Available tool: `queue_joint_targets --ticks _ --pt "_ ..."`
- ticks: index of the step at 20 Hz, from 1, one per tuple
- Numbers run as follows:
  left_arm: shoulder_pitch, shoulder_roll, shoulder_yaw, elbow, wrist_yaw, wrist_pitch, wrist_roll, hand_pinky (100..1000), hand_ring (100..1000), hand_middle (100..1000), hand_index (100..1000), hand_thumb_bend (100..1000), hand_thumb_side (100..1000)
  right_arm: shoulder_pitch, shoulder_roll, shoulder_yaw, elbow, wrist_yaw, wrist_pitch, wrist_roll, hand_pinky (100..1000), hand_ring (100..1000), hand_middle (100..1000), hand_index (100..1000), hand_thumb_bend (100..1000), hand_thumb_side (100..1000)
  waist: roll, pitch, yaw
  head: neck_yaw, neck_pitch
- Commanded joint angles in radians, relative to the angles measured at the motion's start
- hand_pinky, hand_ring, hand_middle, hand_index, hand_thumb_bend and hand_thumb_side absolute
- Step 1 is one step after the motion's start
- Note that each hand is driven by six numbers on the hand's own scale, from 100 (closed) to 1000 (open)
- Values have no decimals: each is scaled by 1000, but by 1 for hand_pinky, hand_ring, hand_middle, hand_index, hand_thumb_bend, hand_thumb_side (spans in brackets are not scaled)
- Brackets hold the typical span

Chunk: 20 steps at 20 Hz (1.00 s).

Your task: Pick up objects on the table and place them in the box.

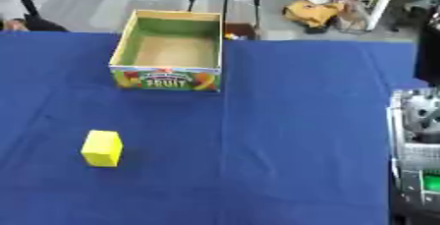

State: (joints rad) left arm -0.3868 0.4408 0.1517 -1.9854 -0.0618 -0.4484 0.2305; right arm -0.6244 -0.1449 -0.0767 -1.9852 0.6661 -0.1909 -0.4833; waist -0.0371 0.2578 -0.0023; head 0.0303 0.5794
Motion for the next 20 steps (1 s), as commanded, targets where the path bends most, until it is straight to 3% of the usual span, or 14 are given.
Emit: queue_joint_targets --ticks 1,6,11,16,20 --pt "-2 23 11 -15 -12 7 -2 643 709 735 973 445 998 -10 -11 -6 -15 4 2 -3 725 823 659 850 100 969 6 -15 -1 4 -4" --pt "32 148 10 -15 -171 134 -100 662 721 758 986 474 993 -7 -17 -4 -15 5 4 -1 725 823 659 850 100 968 12 -19 1 4 1" --pt "58 320 -44 -15 -380 259 -327 677 744 787 1000 445 1000 -6 -20 0 -15 6 3 4 726 823 659 850 100 972 17 -24 -3 7 7" --pt "40 439 -106 -15 -506 309 -538 705 780 826 1000 466 1000 -6 -21 4 -15 5 3 9 726 823 659 850 100 976 18 -27 -8 13 7" --pt "17 513 -161 -15 -524 335 -686 706 792 837 1000 517 985 -6 -21 8 -15 4 2 13 726 823 659 850 100 974 21 -29 -12 18 9"
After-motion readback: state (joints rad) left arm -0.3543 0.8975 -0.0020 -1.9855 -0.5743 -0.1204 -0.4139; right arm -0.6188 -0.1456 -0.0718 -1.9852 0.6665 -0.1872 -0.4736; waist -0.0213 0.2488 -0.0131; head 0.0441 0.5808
